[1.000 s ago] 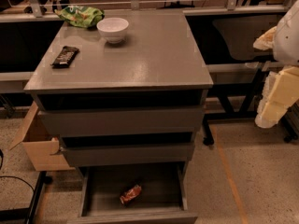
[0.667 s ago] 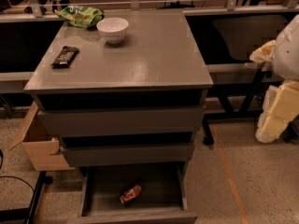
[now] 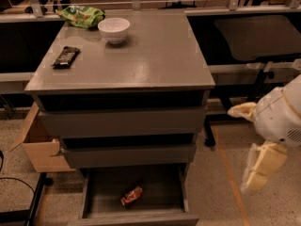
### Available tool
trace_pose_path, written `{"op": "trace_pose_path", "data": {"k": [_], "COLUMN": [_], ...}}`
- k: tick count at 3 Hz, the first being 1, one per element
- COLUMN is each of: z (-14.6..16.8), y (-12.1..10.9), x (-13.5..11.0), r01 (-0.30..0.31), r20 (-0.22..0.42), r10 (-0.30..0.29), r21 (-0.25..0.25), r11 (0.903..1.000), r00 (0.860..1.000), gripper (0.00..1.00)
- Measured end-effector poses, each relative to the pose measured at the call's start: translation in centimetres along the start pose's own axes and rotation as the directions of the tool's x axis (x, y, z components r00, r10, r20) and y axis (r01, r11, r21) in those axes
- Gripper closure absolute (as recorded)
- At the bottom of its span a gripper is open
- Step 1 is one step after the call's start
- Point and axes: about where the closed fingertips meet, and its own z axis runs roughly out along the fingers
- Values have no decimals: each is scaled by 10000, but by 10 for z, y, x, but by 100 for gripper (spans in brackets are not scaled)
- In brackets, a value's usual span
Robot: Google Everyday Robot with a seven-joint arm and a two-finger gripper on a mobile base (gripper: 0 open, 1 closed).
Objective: Pick coke can from bottom drawer and place on counter
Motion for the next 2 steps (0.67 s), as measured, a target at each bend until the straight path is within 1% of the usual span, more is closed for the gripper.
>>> {"op": "trace_pose_path", "data": {"k": [1, 2], "z": [68, 68], "y": [7, 7], "x": [14, 14], "r01": [-75, -72], "r20": [890, 893], "r10": [123, 120], "r21": [-535, -540], "r11": [9985, 9985], "r00": [9960, 9959], "gripper": [0, 0]}}
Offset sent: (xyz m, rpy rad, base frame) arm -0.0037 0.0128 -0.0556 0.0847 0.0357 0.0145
